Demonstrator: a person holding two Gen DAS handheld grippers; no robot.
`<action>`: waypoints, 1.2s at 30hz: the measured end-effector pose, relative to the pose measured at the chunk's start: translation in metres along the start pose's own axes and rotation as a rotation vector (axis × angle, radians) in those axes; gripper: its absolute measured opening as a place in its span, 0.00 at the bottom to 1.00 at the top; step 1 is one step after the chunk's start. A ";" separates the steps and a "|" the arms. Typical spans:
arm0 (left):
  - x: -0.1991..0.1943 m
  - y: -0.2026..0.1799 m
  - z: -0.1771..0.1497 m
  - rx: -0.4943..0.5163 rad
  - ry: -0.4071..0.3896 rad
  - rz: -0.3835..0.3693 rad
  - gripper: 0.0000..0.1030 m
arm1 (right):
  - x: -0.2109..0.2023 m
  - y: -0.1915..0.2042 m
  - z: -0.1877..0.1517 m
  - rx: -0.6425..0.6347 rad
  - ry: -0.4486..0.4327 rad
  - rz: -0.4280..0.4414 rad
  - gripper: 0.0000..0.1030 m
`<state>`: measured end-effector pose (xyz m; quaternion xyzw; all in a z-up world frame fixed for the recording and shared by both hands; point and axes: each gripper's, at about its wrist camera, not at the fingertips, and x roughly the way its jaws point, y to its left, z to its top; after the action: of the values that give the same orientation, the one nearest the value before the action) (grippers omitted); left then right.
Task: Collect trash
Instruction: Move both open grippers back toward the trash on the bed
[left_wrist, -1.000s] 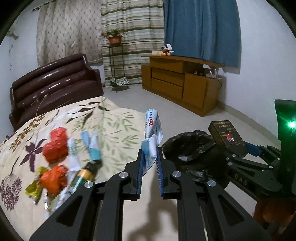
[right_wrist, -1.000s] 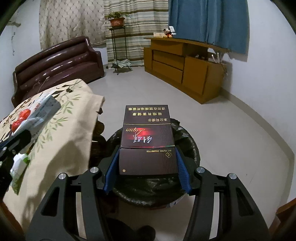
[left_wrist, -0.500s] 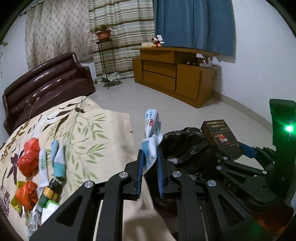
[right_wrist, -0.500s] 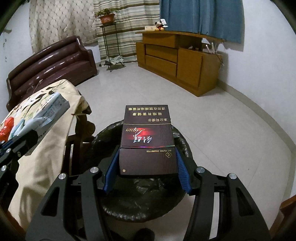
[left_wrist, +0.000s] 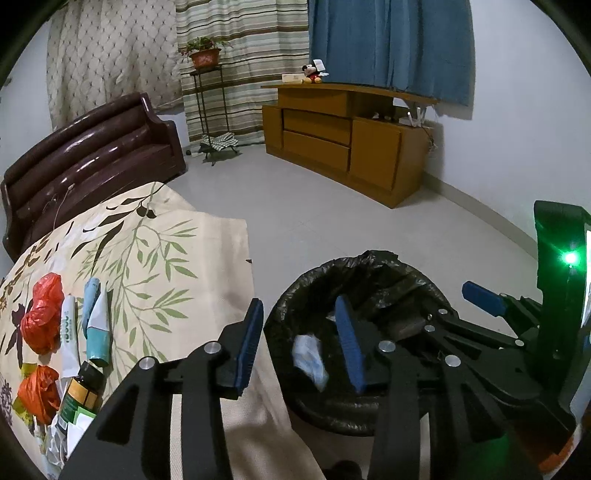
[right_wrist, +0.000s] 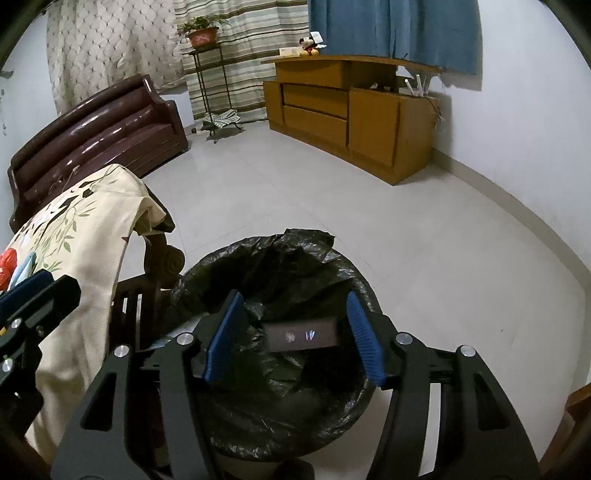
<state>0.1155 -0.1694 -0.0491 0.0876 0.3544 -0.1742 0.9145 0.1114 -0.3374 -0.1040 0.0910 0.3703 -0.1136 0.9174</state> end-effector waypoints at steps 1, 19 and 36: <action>0.000 0.000 0.000 -0.001 0.000 0.001 0.40 | 0.000 -0.001 0.000 0.003 0.000 0.001 0.57; -0.044 0.041 -0.008 -0.064 -0.041 0.053 0.56 | -0.037 0.019 -0.010 -0.003 -0.013 0.016 0.63; -0.121 0.147 -0.057 -0.197 -0.074 0.244 0.67 | -0.089 0.115 -0.027 -0.141 -0.034 0.120 0.66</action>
<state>0.0528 0.0136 -0.0032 0.0337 0.3224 -0.0292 0.9456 0.0626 -0.2075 -0.0513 0.0463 0.3556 -0.0335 0.9329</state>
